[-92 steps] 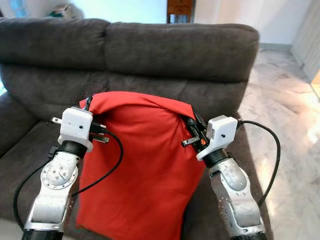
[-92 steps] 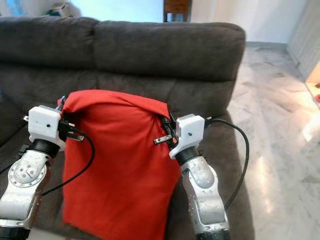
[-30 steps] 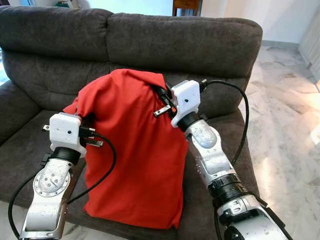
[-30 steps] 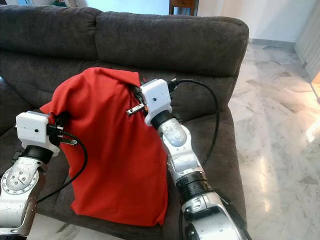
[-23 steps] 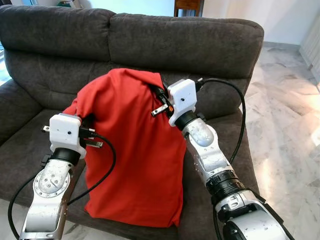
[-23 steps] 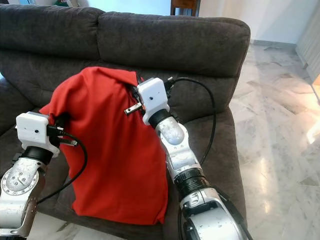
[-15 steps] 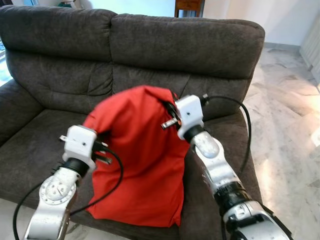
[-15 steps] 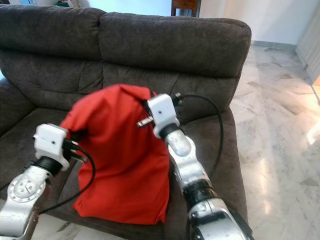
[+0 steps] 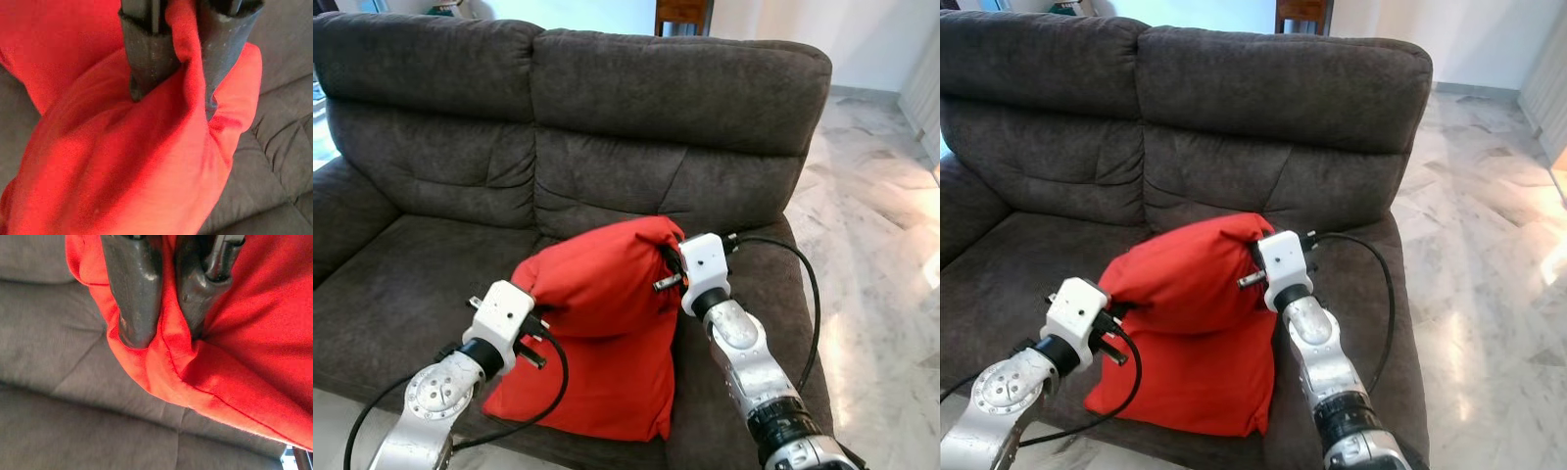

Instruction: Move the pillow to the sofa from floor

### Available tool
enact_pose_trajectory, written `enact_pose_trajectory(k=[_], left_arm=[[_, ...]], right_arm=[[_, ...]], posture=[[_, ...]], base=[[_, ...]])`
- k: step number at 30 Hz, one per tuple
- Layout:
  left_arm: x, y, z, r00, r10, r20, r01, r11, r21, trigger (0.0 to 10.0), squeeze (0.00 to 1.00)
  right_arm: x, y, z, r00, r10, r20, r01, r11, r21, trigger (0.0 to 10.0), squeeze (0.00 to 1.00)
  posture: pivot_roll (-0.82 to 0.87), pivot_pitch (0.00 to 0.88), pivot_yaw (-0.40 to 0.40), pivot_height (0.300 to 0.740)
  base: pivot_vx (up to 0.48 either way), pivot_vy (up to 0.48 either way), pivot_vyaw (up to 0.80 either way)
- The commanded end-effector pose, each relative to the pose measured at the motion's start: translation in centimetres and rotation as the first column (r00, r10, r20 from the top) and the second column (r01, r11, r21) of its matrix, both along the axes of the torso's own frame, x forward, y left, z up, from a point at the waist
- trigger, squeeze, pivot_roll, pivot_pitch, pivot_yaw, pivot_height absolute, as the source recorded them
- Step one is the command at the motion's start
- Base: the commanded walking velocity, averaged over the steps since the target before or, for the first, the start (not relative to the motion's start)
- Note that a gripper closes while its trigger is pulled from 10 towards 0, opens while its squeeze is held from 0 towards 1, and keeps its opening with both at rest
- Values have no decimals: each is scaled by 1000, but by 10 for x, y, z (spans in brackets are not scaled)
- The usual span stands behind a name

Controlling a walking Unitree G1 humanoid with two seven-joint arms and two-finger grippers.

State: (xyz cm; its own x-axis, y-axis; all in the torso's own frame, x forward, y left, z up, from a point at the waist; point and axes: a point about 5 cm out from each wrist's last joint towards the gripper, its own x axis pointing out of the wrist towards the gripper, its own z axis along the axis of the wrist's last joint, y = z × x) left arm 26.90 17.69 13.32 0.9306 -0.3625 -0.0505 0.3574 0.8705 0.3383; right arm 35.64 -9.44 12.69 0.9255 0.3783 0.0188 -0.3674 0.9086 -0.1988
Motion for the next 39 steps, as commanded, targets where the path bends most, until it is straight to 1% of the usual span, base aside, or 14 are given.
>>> enact_pose_trajectory(k=[1, 7, 13, 14, 15, 16, 17, 18, 19, 20, 21, 28, 32, 39], left_arm=[[-3, 0, -10, 1000, 5, -27, -5, 1000, 7, 10000, 0], [1, 8, -7, 998, 69, -6, -68, 998, 7, 10000, 0], [2, 7, -7, 997, 80, 8, -80, 997, 3, 10000, 0], [2, 6, -7, 997, 81, 10, -81, 997, 0, 10000, 47], [2, 6, -7, 997, 80, 12, -80, 997, -2, 10000, 267], [2, 6, -7, 997, 80, 12, -80, 997, -3, 10000, 267], [2, 6, -7, 997, 81, 13, -81, 997, -4, 10000, 365], [2, 6, -7, 996, 83, 14, -83, 997, -6, 10000, 455], [3, 5, -7, 996, 83, 14, -83, 997, -8, 10000, 675], [3, 5, -7, 997, 81, 13, -81, 997, -8, 10000, 800], [3, 5, -7, 997, 82, 14, -81, 997, -8, 10000, 1000], [4, 5, -7, 996, 85, 20, -85, 996, -9, 10000, 1000], [5, 5, -6, 996, 87, 24, -86, 996, -9, 10000, 1000], [7, 7, -4, 995, 95, 39, -95, 995, -6, 10000, 1000]], right_arm=[[-5, 4, -1, 999, 33, 3, -33, 999, -13, 10000, 0], [-13, 4, -10, 998, 44, -35, -44, 999, 1, 10000, 0], [-16, 8, -10, 998, 54, -40, -53, 998, 23, 10000, 0], [-16, 8, -9, 998, 56, -39, -55, 998, 25, 10000, 24], [-16, 8, -9, 998, 57, -38, -56, 998, 29, 10000, 341], [-16, 8, -8, 998, 56, -37, -55, 998, 31, 10000, 341], [-16, 8, -8, 998, 56, -38, -54, 998, 31, 10000, 773], [-16, 8, -7, 998, 56, -37, -55, 998, 31, 10000, 1000], [-15, 7, -6, 998, 57, -33, -56, 998, 28, 10000, 1000], [-15, 7, -6, 998, 58, -32, -57, 998, 27, 10000, 1000], [-15, 6, -5, 998, 57, -33, -56, 998, 26, 10000, 1000], [-14, 7, -3, 998, 54, -31, -53, 998, 29, 10000, 1000], [-16, 11, -1, 998, 67, -23, -66, 997, 41, 10000, 1000], [-16, 9, 2, 998, 53, -18, -52, 997, 52, 10000, 1000]], posture=[[66, 132, 12, 740], [67, 134, 10, 740], [65, 134, 8, 740], [65, 134, 8, 740], [64, 133, 8, 740], [64, 133, 8, 740], [63, 132, 9, 740], [63, 132, 9, 740], [64, 130, 8, 740], [63, 130, 8, 740], [62, 129, 8, 740], [64, 129, 9, 740], [63, 129, 10, 740], [62, 129, 10, 740]], base=[[0, 0, 0], [0, 0, 0], [0, 0, 0], [0, 0, 0], [0, 0, 0], [0, 0, 0], [0, 0, 0], [0, 0, 0], [0, 0, 0], [0, 0, 0], [0, 0, 0], [0, 0, 0], [0, 0, 0], [0, 0, 0]])
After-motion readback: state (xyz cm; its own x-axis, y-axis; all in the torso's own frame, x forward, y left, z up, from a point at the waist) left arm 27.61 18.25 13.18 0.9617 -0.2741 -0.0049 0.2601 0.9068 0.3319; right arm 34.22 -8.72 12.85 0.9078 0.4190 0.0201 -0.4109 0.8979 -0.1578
